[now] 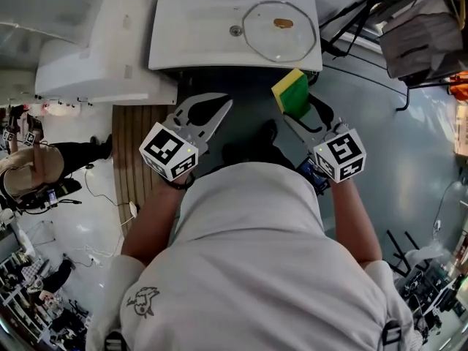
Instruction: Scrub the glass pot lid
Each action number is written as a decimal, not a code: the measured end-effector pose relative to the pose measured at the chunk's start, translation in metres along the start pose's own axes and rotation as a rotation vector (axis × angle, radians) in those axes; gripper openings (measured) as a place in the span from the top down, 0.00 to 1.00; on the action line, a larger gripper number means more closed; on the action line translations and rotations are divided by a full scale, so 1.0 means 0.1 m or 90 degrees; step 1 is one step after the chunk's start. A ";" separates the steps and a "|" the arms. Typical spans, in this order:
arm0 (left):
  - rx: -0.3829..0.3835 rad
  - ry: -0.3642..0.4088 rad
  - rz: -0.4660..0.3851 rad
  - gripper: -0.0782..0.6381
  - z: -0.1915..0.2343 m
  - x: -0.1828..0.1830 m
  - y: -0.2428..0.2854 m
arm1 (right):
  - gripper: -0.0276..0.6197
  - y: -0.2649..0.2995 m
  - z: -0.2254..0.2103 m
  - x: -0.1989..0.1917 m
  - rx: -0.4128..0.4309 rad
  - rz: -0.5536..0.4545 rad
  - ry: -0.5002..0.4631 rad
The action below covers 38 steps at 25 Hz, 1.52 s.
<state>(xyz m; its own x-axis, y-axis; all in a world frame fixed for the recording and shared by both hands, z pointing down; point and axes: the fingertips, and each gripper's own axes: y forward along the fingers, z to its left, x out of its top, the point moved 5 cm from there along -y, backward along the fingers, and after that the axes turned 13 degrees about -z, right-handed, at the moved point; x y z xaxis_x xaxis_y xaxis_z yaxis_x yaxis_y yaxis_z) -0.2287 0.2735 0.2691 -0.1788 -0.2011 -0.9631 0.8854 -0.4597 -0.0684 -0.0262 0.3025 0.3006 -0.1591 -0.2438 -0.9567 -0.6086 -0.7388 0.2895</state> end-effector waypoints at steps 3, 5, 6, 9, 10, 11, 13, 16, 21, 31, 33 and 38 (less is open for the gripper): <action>-0.009 0.005 -0.018 0.89 -0.17 0.07 -0.28 | 0.50 -0.11 0.35 0.03 -0.008 -0.007 -0.012; -0.014 0.007 -0.027 0.89 -0.30 0.11 -0.41 | 0.50 -0.21 0.52 0.05 -0.013 -0.011 -0.018; -0.017 0.005 -0.032 0.89 -0.36 0.12 -0.46 | 0.50 -0.27 0.60 0.06 -0.014 -0.014 -0.021; -0.023 0.005 -0.045 0.89 -0.57 0.16 -0.55 | 0.50 -0.42 0.74 0.10 -0.013 -0.028 -0.030; -0.023 0.010 -0.048 0.89 -0.64 0.19 -0.55 | 0.50 -0.47 0.77 0.10 -0.012 -0.034 -0.033; -0.021 0.015 -0.053 0.89 -0.71 0.22 -0.54 | 0.50 -0.53 0.78 0.11 -0.011 -0.039 -0.034; -0.011 0.023 -0.063 0.89 -0.85 0.26 -0.52 | 0.50 -0.67 0.80 0.11 -0.010 -0.049 -0.035; 0.005 0.024 -0.072 0.89 -1.06 0.26 -0.49 | 0.50 -0.88 0.80 0.11 -0.009 -0.064 -0.025; 0.018 0.031 -0.081 0.89 -1.43 0.18 -0.39 | 0.50 -1.26 0.75 0.02 -0.002 -0.077 -0.024; 0.046 0.049 -0.085 0.89 -1.94 0.05 -0.25 | 0.50 -1.79 0.67 -0.18 0.011 -0.083 -0.008; 0.046 0.052 -0.085 0.89 -2.02 0.04 -0.23 | 0.50 -1.86 0.66 -0.19 0.015 -0.084 -0.010; 0.046 0.053 -0.087 0.89 -2.18 0.00 -0.18 | 0.50 -2.01 0.67 -0.21 0.018 -0.091 -0.014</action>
<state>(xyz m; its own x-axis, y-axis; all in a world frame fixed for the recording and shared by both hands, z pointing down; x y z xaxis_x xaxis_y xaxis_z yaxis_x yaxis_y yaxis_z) -0.1508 0.4698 0.2139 -0.2567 -0.0614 -0.9645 0.8212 -0.5400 -0.1841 0.0473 0.4982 0.2600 -0.0861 -0.1238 -0.9886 -0.6473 -0.7473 0.1500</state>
